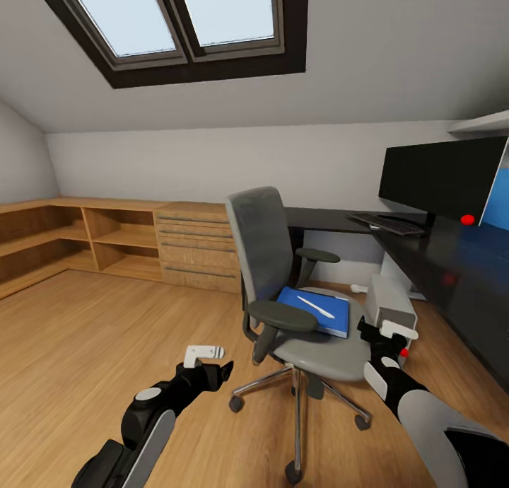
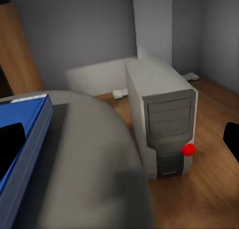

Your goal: In the bedroom, organize the workspace by keeping the computer under the desk, ensuring the monitor is on the desk, placing the keyboard on the desk next to the monitor, placing the mouse on the desk next to the keyboard, moving the folder from the swivel chair onto the desk next to the mouse, stacking the notebook on top of the folder with the pen on top of the notebook, and positioning the swivel chair next to the desk.

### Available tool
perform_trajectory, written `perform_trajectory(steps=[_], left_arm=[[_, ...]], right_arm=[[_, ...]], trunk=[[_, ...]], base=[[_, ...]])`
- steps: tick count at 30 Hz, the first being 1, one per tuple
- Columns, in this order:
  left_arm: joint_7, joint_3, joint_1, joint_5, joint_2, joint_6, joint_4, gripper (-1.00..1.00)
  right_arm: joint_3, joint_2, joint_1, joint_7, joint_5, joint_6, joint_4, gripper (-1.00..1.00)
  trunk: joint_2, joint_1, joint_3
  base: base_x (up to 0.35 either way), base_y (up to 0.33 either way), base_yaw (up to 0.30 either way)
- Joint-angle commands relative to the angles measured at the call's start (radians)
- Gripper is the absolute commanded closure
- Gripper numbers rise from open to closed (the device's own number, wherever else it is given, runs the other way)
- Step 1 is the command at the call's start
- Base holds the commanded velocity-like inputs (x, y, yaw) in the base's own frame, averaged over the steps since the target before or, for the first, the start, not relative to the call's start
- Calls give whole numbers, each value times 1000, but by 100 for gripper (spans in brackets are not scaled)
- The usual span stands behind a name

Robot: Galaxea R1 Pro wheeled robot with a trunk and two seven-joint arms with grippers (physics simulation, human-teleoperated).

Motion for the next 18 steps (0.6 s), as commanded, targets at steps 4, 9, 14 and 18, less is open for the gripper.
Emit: perform_trajectory(steps=[4,9,14,18], left_arm=[[10,30,16,12,3,3,-27,-100],[22,58,21,11,-13,-9,-29,-100],[34,50,22,9,-14,-9,-19,-100],[50,45,24,9,-12,-9,-17,-100]], right_arm=[[1,3,-1,2,-50,-3,3,-100],[8,32,4,-7,-22,-31,5,-100],[-7,53,4,1,-49,-20,-2,-100],[-10,51,4,2,-54,-15,-5,-100]], trunk=[[0,0,-1],[0,0,-1],[0,0,-1],[0,0,-1]], base=[[0,0,-5],[0,0,0],[0,0,0],[0,0,0]])
